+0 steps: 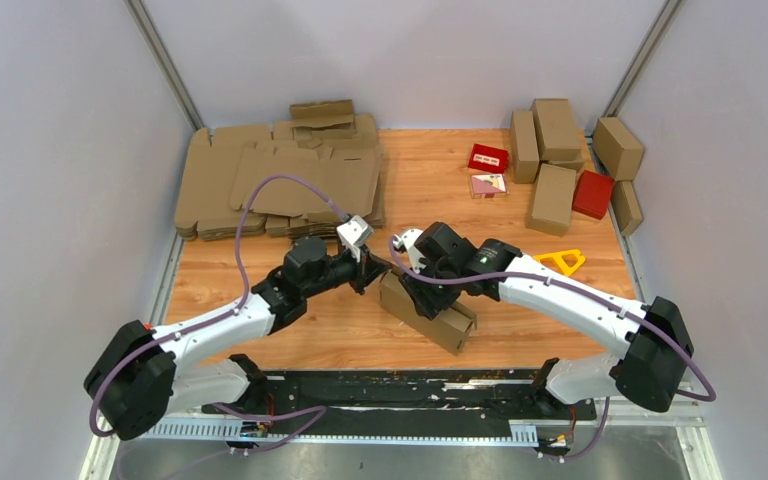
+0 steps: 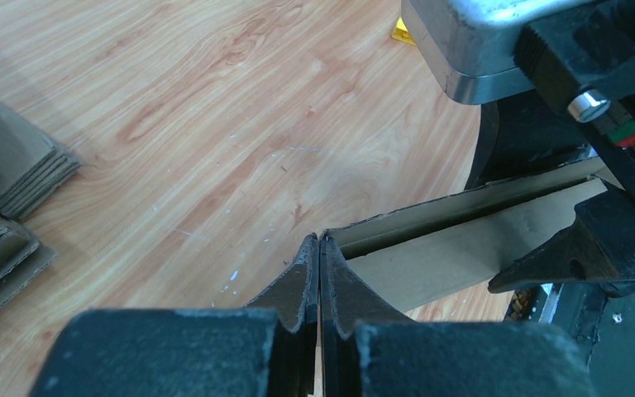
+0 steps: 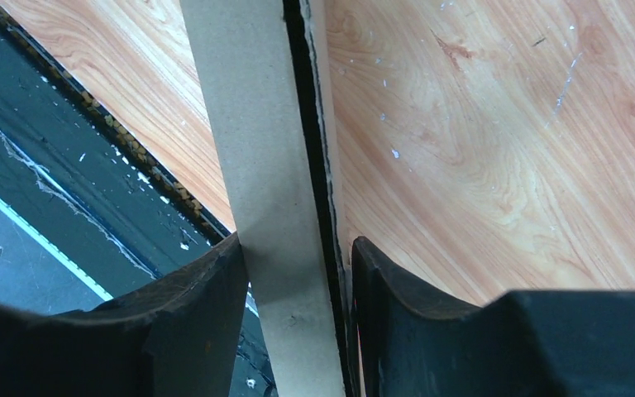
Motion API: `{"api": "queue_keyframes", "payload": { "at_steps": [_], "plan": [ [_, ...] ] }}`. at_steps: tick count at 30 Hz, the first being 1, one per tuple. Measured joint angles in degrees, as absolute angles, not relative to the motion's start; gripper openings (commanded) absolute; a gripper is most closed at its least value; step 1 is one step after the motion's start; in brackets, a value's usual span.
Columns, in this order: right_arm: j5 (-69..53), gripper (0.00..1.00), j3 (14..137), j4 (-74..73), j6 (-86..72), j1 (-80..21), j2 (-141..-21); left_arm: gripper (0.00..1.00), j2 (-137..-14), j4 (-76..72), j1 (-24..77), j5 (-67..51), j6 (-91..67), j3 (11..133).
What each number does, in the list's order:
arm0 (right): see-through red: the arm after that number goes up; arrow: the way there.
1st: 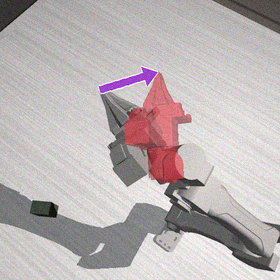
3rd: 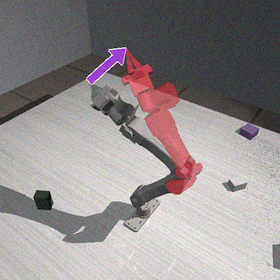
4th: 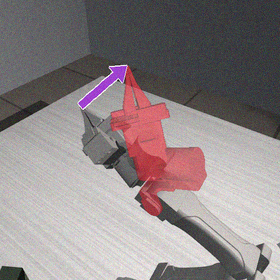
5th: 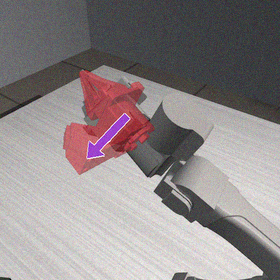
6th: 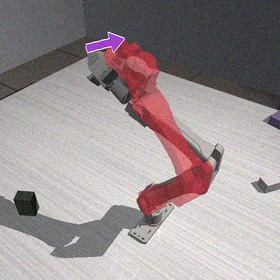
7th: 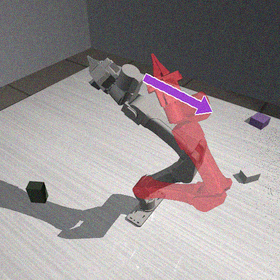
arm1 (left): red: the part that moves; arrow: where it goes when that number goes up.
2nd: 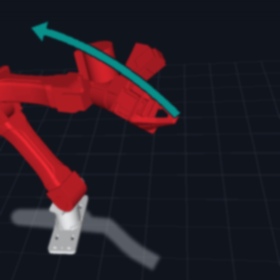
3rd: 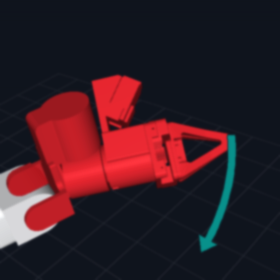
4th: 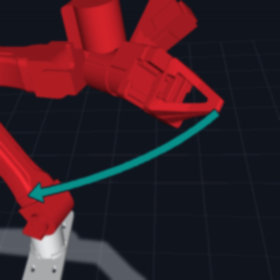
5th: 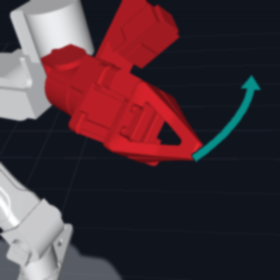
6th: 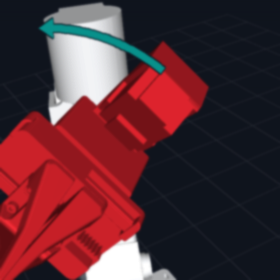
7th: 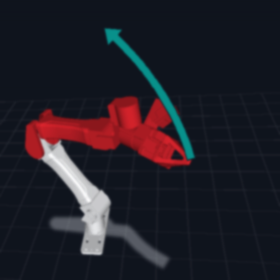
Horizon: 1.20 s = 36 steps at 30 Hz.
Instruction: Fold the paper box
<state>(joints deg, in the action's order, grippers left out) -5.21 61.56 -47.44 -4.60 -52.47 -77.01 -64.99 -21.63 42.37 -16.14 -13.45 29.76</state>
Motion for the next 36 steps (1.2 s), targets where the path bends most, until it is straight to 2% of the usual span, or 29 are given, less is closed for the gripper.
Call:
{"api": "queue_keyframes", "payload": {
  "at_steps": [8, 14, 24, 31, 36],
  "plan": [
    [-3.8, 0.34, 61.6, -47.4, -5.5, -52.5, -77.0, 0.00, -62.8, -22.1, 43.6, -12.6, -14.0, 28.1],
    [-3.5, 0.34, 61.6, -47.1, -6.0, -53.0, -77.2, 0.00, -62.2, -22.0, 43.8, -11.6, -14.1, 27.7],
    [-2.3, 0.39, 61.6, -47.0, -6.8, -53.2, -77.2, 0.00, -62.4, -24.3, 44.9, -9.3, -15.9, 26.6],
    [0.7, 0.51, 61.6, -46.9, -8.5, -53.1, -77.3, 0.00, -63.3, -25.7, 45.0, -8.0, -18.2, 26.5],
    [2.0, 0.51, 61.6, -46.8, -9.2, -52.5, -77.3, 0.00, -63.0, -28.6, 45.4, -6.2, -19.1, 24.6]
  ]
}}
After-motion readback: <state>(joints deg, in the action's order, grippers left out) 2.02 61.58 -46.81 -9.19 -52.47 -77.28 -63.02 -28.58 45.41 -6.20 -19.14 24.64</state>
